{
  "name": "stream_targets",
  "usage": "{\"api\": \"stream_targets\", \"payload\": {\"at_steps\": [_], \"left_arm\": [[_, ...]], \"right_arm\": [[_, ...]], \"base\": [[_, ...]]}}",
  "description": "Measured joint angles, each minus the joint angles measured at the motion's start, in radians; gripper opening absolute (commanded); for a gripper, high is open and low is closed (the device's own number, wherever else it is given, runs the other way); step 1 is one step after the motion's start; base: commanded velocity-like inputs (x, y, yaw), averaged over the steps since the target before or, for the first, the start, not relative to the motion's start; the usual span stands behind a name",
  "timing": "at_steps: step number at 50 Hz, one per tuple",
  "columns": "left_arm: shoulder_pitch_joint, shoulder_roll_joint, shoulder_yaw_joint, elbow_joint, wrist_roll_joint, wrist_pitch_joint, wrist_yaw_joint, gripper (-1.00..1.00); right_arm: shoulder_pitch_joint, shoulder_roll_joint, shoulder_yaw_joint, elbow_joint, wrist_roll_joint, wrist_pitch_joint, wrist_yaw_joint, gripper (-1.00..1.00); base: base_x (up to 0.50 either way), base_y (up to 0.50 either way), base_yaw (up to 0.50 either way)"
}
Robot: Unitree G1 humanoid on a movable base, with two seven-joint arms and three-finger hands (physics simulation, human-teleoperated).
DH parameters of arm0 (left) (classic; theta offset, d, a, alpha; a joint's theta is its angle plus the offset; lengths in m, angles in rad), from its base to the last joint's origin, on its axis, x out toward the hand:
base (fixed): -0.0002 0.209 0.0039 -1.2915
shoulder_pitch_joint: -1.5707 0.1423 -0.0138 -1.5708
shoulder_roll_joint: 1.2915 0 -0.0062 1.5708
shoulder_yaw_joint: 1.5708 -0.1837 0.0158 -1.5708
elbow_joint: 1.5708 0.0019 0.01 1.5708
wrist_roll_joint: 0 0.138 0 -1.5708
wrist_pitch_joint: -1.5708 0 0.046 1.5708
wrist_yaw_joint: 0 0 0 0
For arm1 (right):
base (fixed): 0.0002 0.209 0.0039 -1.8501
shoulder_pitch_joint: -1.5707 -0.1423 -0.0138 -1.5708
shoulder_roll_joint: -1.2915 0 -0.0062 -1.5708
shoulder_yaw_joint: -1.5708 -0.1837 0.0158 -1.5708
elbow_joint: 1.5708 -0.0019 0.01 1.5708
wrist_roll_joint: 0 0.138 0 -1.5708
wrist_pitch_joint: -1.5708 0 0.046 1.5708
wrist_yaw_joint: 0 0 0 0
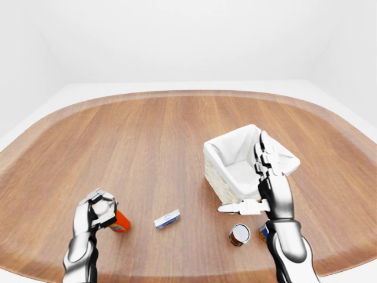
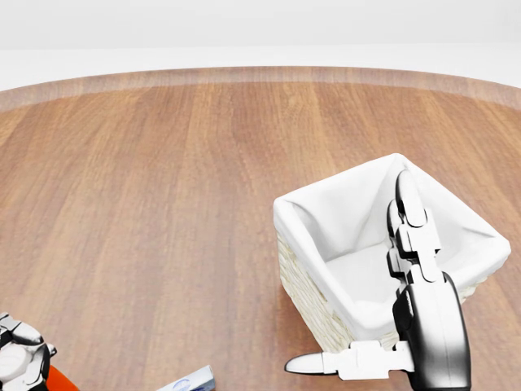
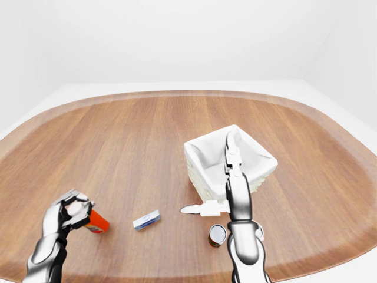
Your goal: Pick up the ketchup, and put it in the basket.
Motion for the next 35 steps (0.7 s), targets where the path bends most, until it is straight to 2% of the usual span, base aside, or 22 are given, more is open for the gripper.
{"api": "stream_targets", "payload": {"at_steps": [19,28,35], "left_arm": [[0.049,-0.076,0.003,-0.341,0.078,0.001,-0.038,-0.92],[0.044,-0.105,-0.035,-0.470,0.114,0.031,-0.042,-0.91],[0.026,-0.120,-0.084,-0.543,0.145,0.074,-0.031,-0.91]], "right_arm": [[-0.014,0.001,0.004,0.038,-0.001,-0.003,-0.004,1.00],[-0.021,0.002,0.008,0.061,-0.002,-0.009,-0.007,1.00],[-0.022,0.002,0.014,0.069,-0.004,-0.011,-0.010,1.00]], "base": [[0.00,0.00,0.00],[0.00,0.00,0.00],[0.00,0.00,0.00]]}}
